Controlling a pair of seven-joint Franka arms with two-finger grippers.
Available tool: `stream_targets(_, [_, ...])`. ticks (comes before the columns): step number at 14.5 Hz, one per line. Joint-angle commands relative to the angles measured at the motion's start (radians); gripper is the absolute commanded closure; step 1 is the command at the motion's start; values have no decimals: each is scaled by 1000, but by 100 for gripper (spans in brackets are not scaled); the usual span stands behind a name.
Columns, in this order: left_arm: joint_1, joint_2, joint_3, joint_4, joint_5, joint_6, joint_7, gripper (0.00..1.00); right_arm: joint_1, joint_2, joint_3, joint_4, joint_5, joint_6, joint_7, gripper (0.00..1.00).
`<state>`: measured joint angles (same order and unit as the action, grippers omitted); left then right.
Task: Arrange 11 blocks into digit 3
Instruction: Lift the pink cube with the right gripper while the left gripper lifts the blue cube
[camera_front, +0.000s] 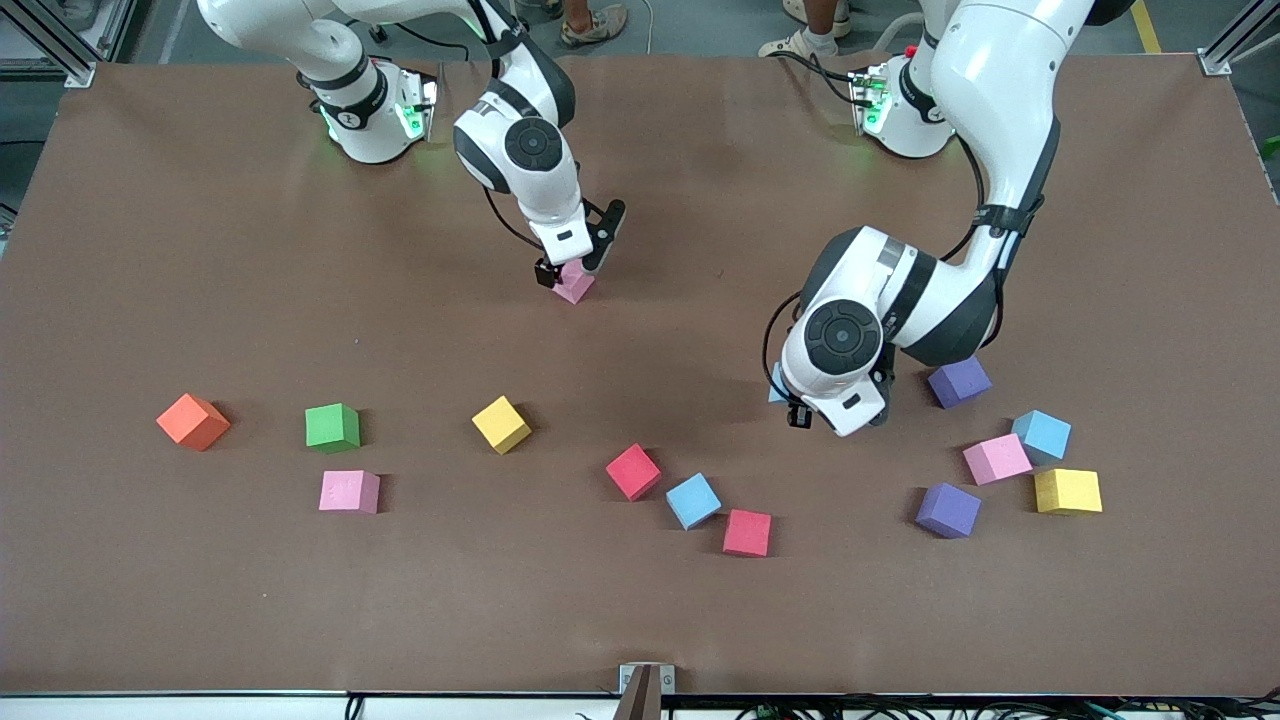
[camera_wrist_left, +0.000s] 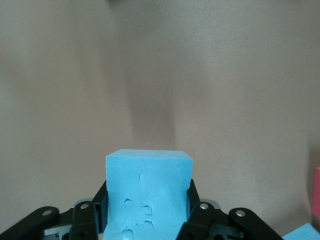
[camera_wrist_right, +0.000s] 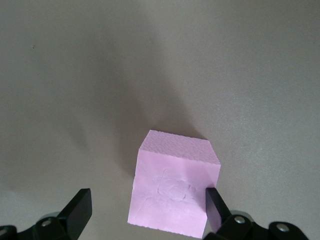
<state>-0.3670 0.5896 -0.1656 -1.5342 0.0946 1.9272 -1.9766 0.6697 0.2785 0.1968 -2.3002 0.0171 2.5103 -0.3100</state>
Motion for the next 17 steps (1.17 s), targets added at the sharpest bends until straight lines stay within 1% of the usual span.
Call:
stream_targets(1, [2,-5,9,-1,2,12,-48,93,-15,25,10,-5,-9,33,-1,0])
stream_targets(7, [-6,-5,9,0,2,12,-76,93,-15,24,10,-5,-17,47,-7,1])
stream_targets(11, [-15,-4,9,-1,2,10,-94,93,-28,-25,10,-1,-23,31,-9,0])
stream_targets(12, [-15,-2,9,-1,2,12,-94,93,-27,-25,10,-1,-32,31,-9,0])
stream_targets(14, [-13,-2,9,-1,2,10,-93,93,-33,-25,10,-1,-84,31,-8,0])
stream_targets(17, [-10,-2,11,-1,4,4,-91,93,-36,-18,10,-1,-88,31,-3,0])
